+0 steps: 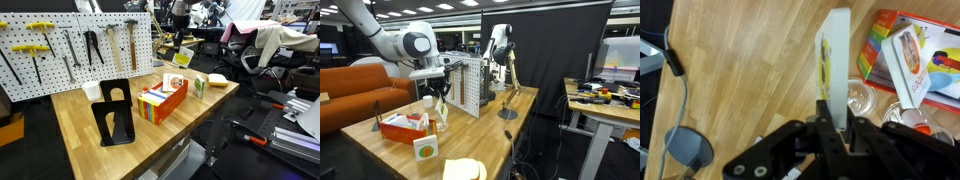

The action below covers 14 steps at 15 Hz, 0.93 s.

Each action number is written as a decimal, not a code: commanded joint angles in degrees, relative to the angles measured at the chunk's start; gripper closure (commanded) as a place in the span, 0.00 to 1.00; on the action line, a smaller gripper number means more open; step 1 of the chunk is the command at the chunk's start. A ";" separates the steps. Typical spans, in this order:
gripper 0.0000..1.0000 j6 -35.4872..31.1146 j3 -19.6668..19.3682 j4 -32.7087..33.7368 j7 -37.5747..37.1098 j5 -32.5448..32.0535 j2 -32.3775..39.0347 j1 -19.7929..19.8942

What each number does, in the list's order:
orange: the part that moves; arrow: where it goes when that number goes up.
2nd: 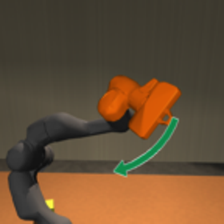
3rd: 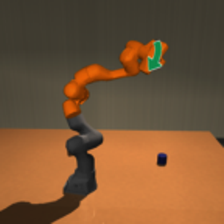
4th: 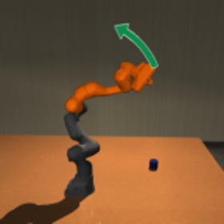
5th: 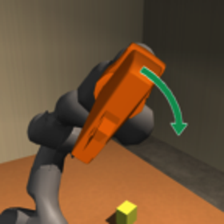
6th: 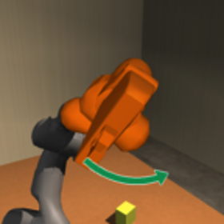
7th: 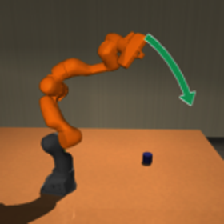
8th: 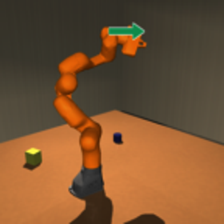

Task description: Move the green book forward. Pick up the yellow book from the book holder and put it on the table.

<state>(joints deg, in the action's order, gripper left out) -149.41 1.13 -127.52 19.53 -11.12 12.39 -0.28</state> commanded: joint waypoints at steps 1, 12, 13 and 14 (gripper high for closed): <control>0.96 1.91 -0.38 5.89 -4.20 -2.71 7.72 -1.56; 0.96 8.54 1.11 21.35 -3.73 -1.47 25.32 -3.32; 0.96 9.53 1.18 22.08 -3.72 -1.47 25.63 -3.34; 0.96 10.03 1.27 22.52 -3.68 -1.44 25.89 -3.31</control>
<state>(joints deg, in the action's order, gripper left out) -142.55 2.06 -107.58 15.94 -12.41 37.08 -3.69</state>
